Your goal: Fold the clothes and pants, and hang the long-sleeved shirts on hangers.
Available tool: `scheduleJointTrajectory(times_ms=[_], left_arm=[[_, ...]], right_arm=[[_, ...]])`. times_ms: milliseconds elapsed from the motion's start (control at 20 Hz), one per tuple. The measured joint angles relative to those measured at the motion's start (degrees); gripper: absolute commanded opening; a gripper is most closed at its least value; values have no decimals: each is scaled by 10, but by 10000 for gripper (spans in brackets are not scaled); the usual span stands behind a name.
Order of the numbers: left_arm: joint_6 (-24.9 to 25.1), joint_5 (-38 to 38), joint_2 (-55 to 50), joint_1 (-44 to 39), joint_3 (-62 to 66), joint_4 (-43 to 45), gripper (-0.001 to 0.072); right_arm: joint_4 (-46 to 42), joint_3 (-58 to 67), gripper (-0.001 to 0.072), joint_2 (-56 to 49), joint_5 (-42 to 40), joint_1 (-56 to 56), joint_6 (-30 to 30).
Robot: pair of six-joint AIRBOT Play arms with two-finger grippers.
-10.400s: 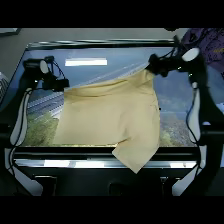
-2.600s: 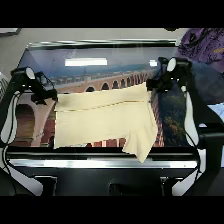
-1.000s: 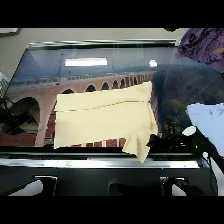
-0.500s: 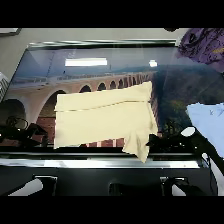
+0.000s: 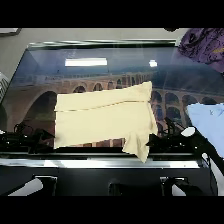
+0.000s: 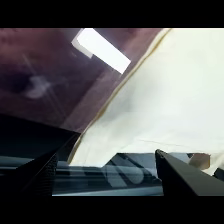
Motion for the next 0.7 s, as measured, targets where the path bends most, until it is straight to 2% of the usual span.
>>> scheduleJointTrajectory(times_ms=[300,350,400,450,550,600,650,700], left_arm=[[0,12,-13,-36,-11,-8,680],[0,13,-16,-45,-13,-10,577],[-1,17,-19,-52,-15,-10,433],[-1,24,-22,-57,-17,-6,355],[-1,30,-25,-63,-18,-5,353],[-1,32,-26,-65,-19,-7,307],[-1,34,-27,-67,-19,-7,66],[0,40,-27,-68,-19,-1,21]], right_arm=[[2,0,38,2,5,0,0],[2,0,38,4,7,0,2],[0,-1,38,8,8,0,5],[-2,-1,38,12,8,0,7],[-7,-1,38,24,5,0,13],[-5,-1,38,30,5,0,15],[-3,-1,37,35,5,0,17],[-2,-1,37,42,6,0,19]])
